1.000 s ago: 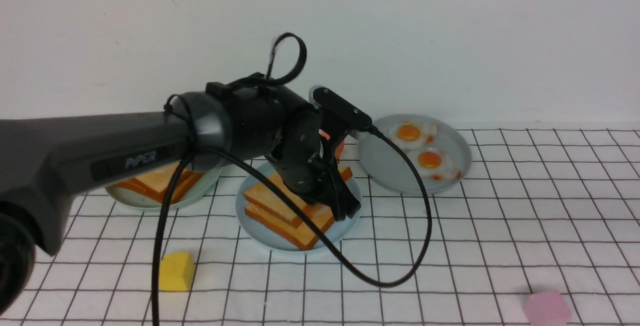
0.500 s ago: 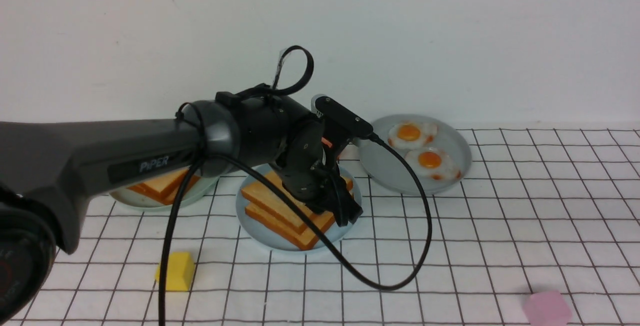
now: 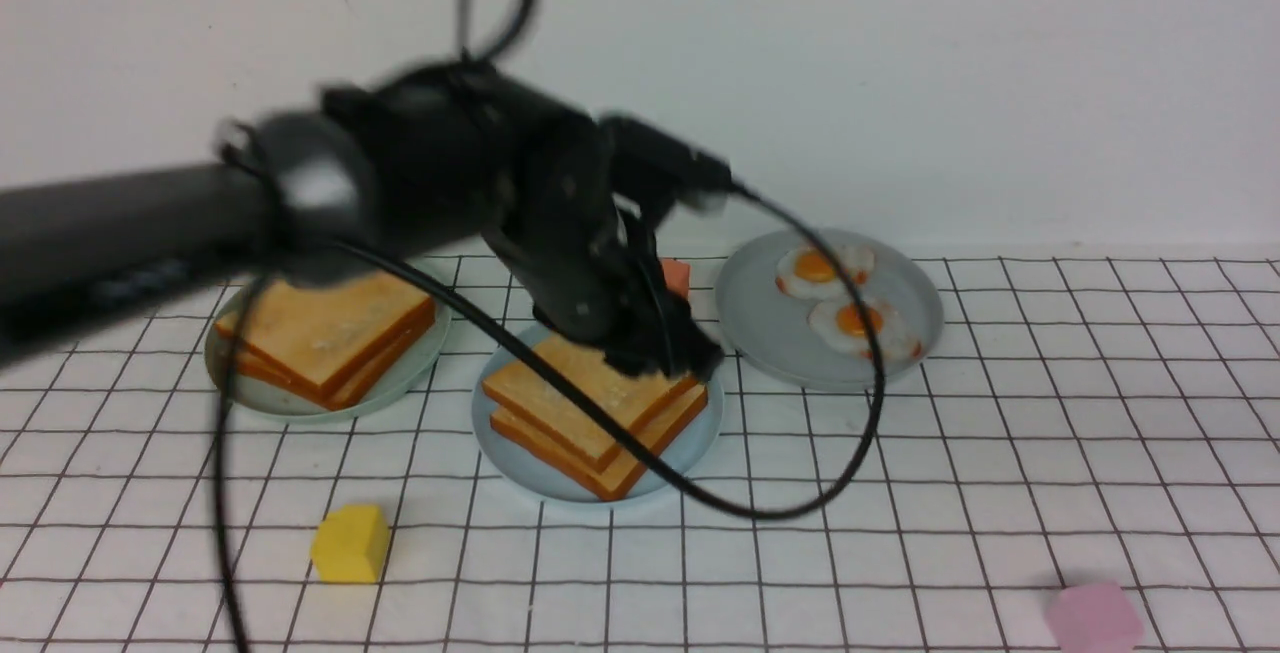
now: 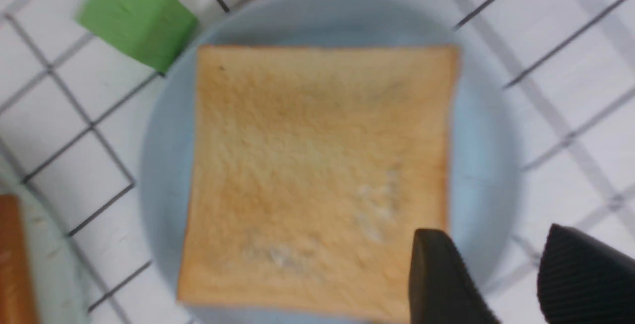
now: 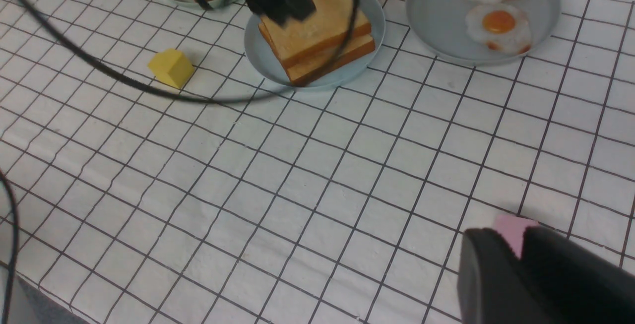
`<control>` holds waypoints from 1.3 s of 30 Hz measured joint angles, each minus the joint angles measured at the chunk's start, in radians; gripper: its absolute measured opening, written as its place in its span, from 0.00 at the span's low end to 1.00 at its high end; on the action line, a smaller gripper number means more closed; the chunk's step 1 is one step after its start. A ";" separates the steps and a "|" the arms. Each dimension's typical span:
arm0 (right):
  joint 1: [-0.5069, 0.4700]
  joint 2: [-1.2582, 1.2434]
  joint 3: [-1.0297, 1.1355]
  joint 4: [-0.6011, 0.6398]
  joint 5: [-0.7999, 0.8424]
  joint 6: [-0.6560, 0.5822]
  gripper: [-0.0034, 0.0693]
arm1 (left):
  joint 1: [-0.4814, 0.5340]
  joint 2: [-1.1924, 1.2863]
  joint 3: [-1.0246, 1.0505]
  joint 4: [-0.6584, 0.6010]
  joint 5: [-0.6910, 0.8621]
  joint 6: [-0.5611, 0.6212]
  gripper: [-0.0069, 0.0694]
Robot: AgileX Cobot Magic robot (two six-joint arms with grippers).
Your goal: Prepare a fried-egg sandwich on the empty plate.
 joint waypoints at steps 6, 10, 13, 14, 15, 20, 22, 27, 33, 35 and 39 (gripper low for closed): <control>0.000 0.000 0.000 -0.002 0.002 0.000 0.22 | 0.000 -0.392 0.043 -0.146 0.047 -0.005 0.09; 0.000 0.000 0.000 -0.002 0.003 0.000 0.22 | 0.000 -0.685 0.209 -0.162 -0.039 -0.002 0.07; 0.000 0.000 0.000 -0.002 0.003 0.000 0.22 | 0.000 -0.883 0.390 -0.164 -0.132 -0.002 0.07; 0.000 0.000 0.000 -0.002 0.003 0.000 0.22 | 0.000 -0.971 0.484 -0.163 -0.202 -0.002 0.07; 0.000 0.000 0.000 -0.002 0.003 0.000 0.22 | 0.000 -0.985 0.500 -0.163 -0.213 -0.002 0.07; 0.000 0.000 0.000 -0.002 0.002 0.000 0.21 | 0.000 -1.258 0.869 -0.163 -0.474 -0.011 0.07; 0.000 0.000 0.000 -0.002 -0.010 0.000 0.21 | 0.000 -1.362 1.023 -0.171 -0.574 -0.017 0.07; 0.000 0.000 0.000 0.001 -0.016 0.000 0.21 | 0.000 -1.492 1.188 -0.234 -0.662 -0.017 0.07; 0.000 -0.023 0.000 -0.011 0.004 0.051 0.21 | 0.000 -1.517 1.259 -0.251 -0.685 -0.017 0.07; 0.000 -0.062 0.000 -0.027 0.012 0.095 0.21 | 0.000 -1.517 1.275 -0.252 -0.666 -0.017 0.07; 0.000 -0.136 0.006 -0.047 0.012 0.126 0.19 | 0.000 -1.517 1.283 -0.252 -0.617 -0.017 0.07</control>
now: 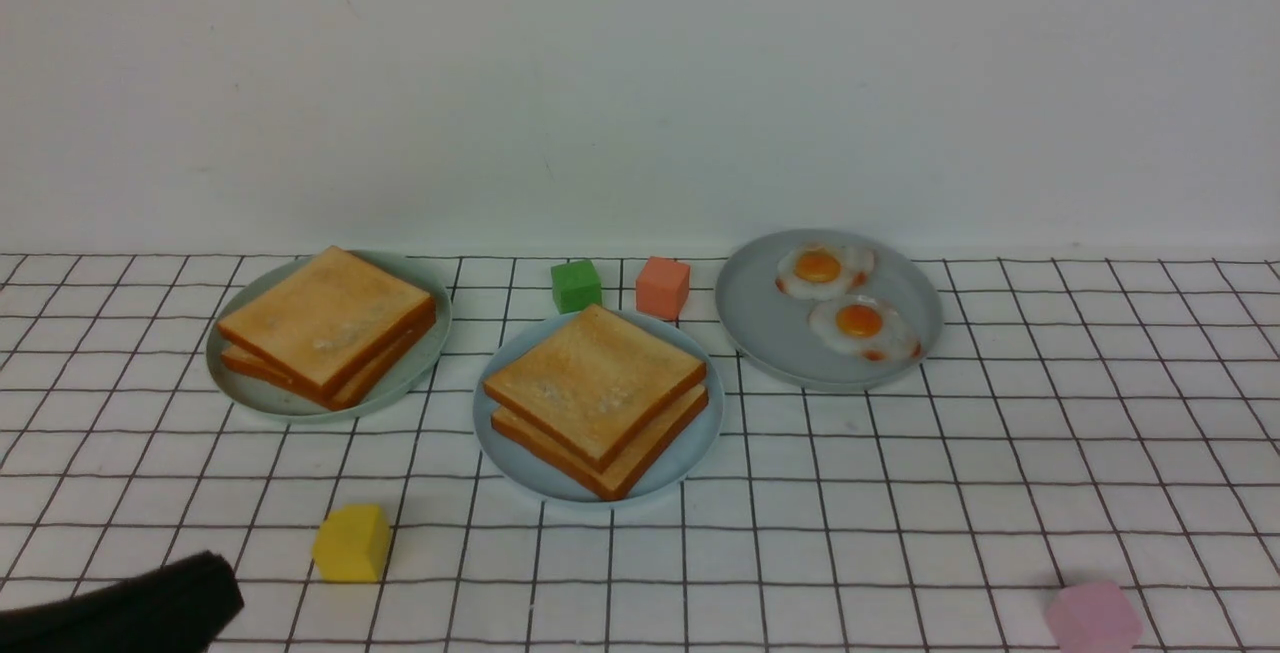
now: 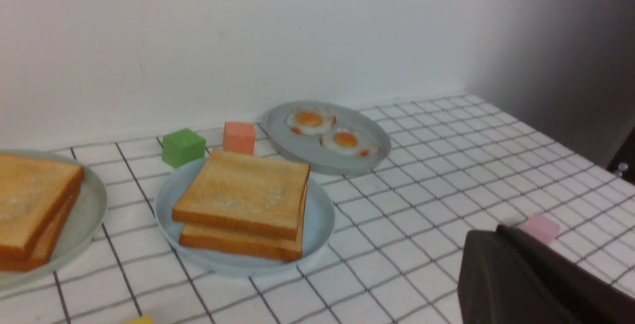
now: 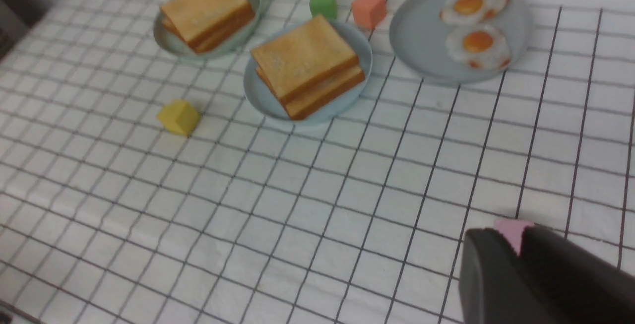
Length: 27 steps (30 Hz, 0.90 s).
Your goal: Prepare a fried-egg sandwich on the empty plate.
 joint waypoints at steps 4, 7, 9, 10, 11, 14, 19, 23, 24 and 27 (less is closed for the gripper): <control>0.000 -0.071 0.064 -0.052 -0.017 0.005 0.09 | 0.000 0.000 0.000 0.000 0.038 0.000 0.07; 0.000 -0.112 0.127 -0.079 -0.033 0.005 0.03 | 0.000 0.000 0.000 0.000 0.056 0.000 0.07; 0.000 -0.128 0.169 -0.080 -0.033 0.005 0.03 | 0.000 0.000 0.000 0.000 0.060 0.000 0.07; 0.000 -0.132 0.187 -0.080 -0.029 0.005 0.03 | 0.000 0.000 0.000 0.000 0.061 0.000 0.07; 0.000 -0.132 0.191 -0.080 -0.030 0.005 0.03 | 0.000 0.000 0.000 0.000 0.061 0.000 0.07; 0.000 -0.132 0.246 -0.080 -0.022 0.005 0.03 | 0.000 0.000 0.000 0.000 0.062 0.000 0.07; 0.000 -0.132 0.300 -0.080 -0.013 0.005 0.03 | 0.000 0.000 0.000 0.000 0.062 0.000 0.07; 0.000 -0.134 0.329 -0.097 0.001 0.005 0.04 | 0.000 0.000 0.000 0.000 0.063 0.000 0.07; -0.014 -0.137 0.340 -0.111 0.002 0.005 0.04 | 0.000 0.000 0.000 0.000 0.063 0.000 0.07; -0.107 -0.176 0.391 -0.111 -0.071 -0.003 0.04 | 0.000 0.000 0.000 0.000 0.063 0.000 0.08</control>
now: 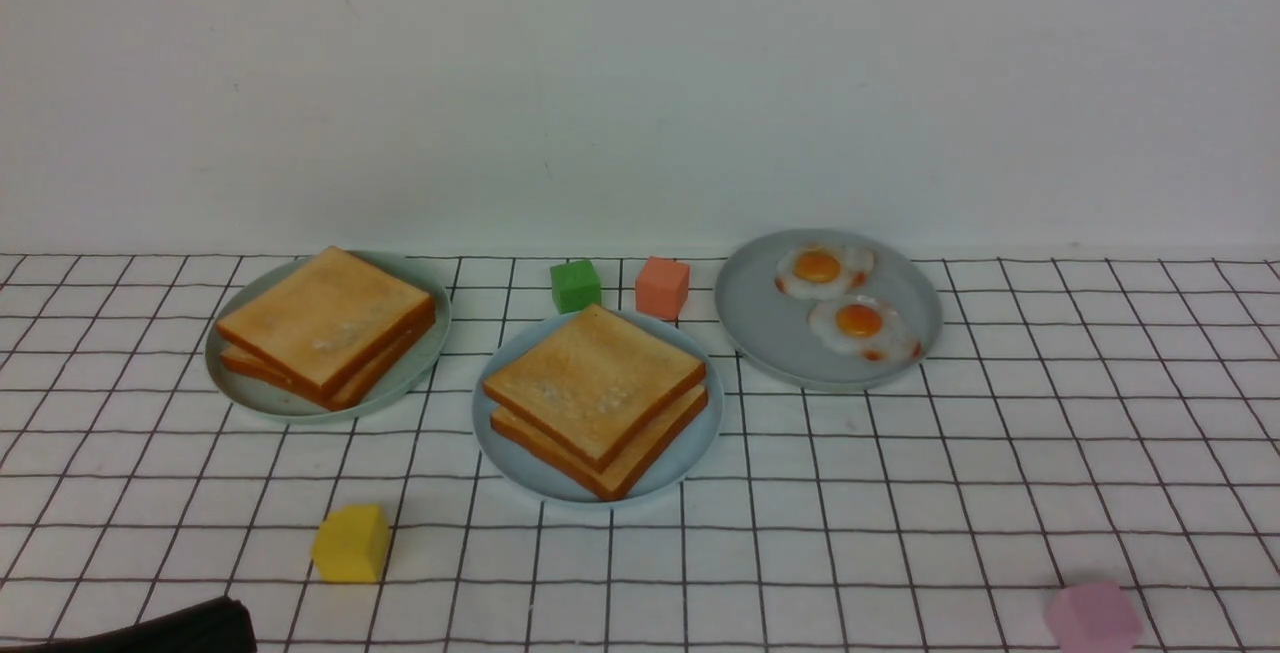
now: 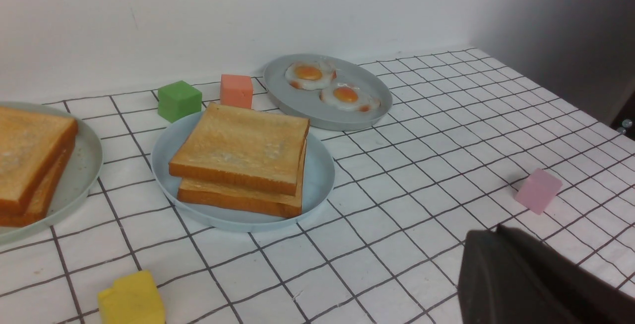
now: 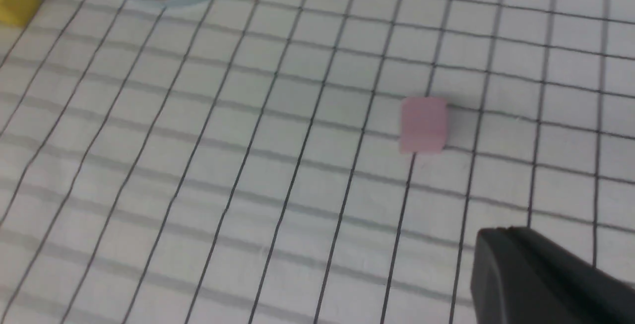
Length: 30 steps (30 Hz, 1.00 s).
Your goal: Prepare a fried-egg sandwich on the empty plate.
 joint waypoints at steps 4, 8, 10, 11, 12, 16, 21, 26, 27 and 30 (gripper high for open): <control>-0.170 -0.102 0.152 0.036 -0.244 -0.087 0.04 | 0.000 0.000 0.000 0.000 0.000 0.000 0.08; -0.318 -0.204 0.391 0.088 -0.488 -0.187 0.04 | 0.000 0.000 0.000 0.000 0.003 0.000 0.08; -0.367 -0.261 0.536 0.109 -0.600 -0.206 0.04 | 0.000 0.000 0.000 0.000 0.003 0.000 0.08; -0.375 -0.274 0.588 0.113 -0.626 -0.206 0.04 | 0.000 0.000 0.000 0.000 0.003 0.000 0.08; -0.380 -0.286 0.641 0.120 -0.658 -0.206 0.04 | 0.000 0.000 0.000 0.000 0.003 0.000 0.08; -0.381 -0.292 0.674 0.129 -0.695 -0.195 0.04 | 0.000 -0.001 0.000 0.000 0.010 0.000 0.09; -0.381 -0.292 0.677 0.129 -0.708 -0.195 0.04 | 0.000 -0.001 0.000 0.000 0.015 0.000 0.09; -0.381 -0.292 0.677 0.129 -0.712 -0.195 0.04 | 0.000 -0.001 0.000 0.000 0.026 0.000 0.09; -0.381 -0.292 0.677 0.129 -0.712 -0.195 0.04 | 0.000 -0.001 0.000 0.000 0.026 0.000 0.09; -0.381 -0.292 0.677 0.129 -0.712 -0.195 0.04 | 0.000 -0.001 0.000 0.000 0.026 0.000 0.09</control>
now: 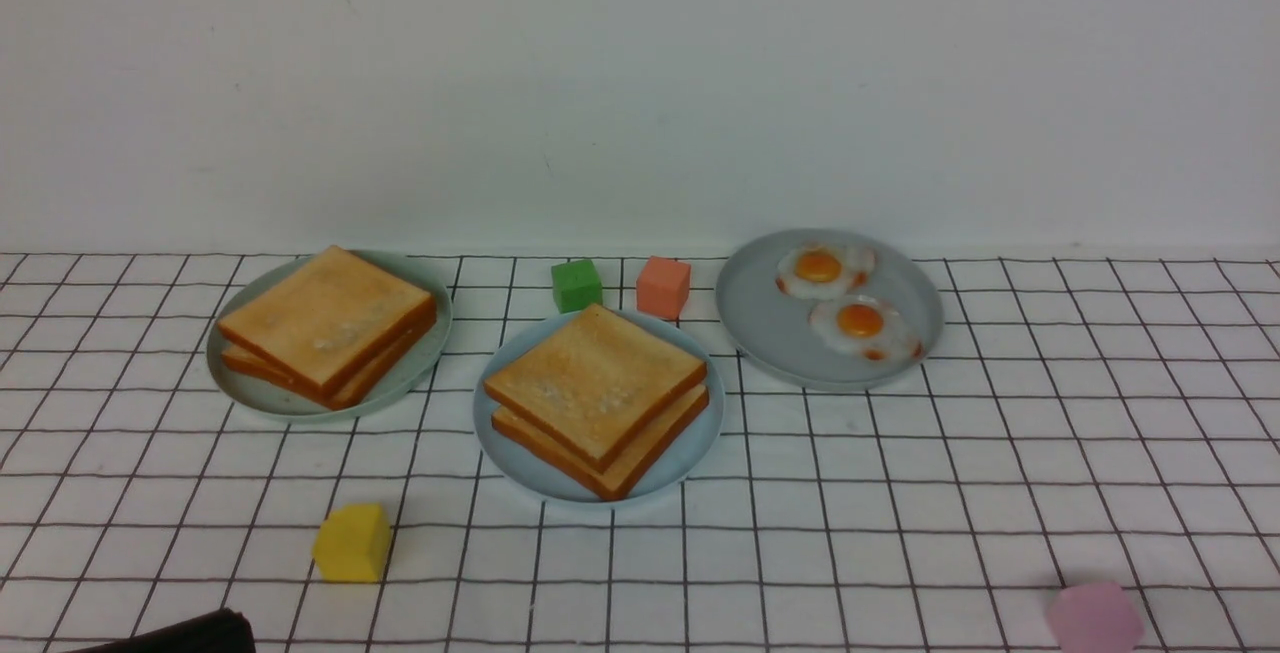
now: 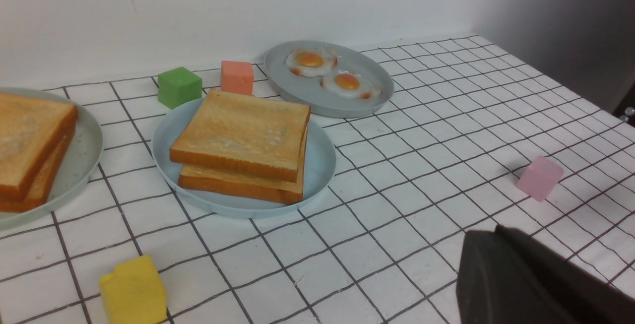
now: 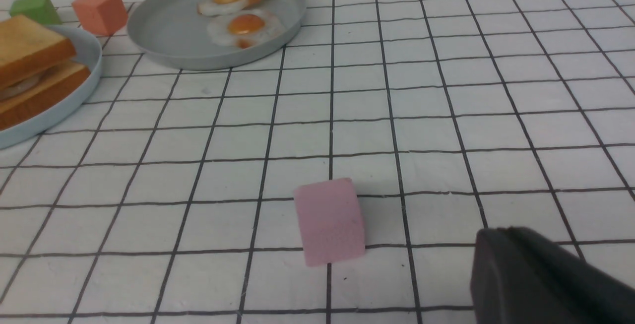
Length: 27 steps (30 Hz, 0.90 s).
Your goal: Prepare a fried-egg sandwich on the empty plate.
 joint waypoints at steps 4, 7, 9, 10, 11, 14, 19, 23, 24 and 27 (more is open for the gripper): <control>0.000 0.000 0.000 0.000 -0.001 0.000 0.04 | 0.000 0.000 0.000 0.000 0.000 0.000 0.09; 0.000 0.000 0.000 0.000 -0.001 0.000 0.05 | 0.000 0.000 0.000 0.000 0.000 0.000 0.09; 0.000 0.000 0.000 0.000 -0.001 0.000 0.05 | 0.000 0.000 0.000 0.000 0.000 0.000 0.10; 0.000 0.000 0.000 0.000 -0.001 0.000 0.05 | 0.000 0.000 0.000 0.000 0.000 0.000 0.10; 0.000 0.000 0.000 0.000 -0.001 0.000 0.05 | 0.000 0.000 0.000 0.000 0.000 0.000 0.10; 0.000 0.000 0.000 0.000 -0.001 0.000 0.05 | 0.000 0.000 0.001 0.000 0.000 0.000 0.10; 0.000 0.000 0.000 0.000 -0.001 0.000 0.06 | 0.017 -0.013 0.014 0.046 -0.062 -0.001 0.10; 0.000 0.000 0.000 0.000 -0.001 0.000 0.06 | 0.148 -0.089 0.057 0.063 -0.168 -0.038 0.07; 0.000 0.000 0.000 0.000 -0.001 0.000 0.06 | 0.187 -0.118 0.069 0.063 -0.175 -0.051 0.07; 0.000 0.000 0.000 0.000 -0.001 0.000 0.06 | 0.349 -0.210 0.131 0.072 -0.154 -0.099 0.07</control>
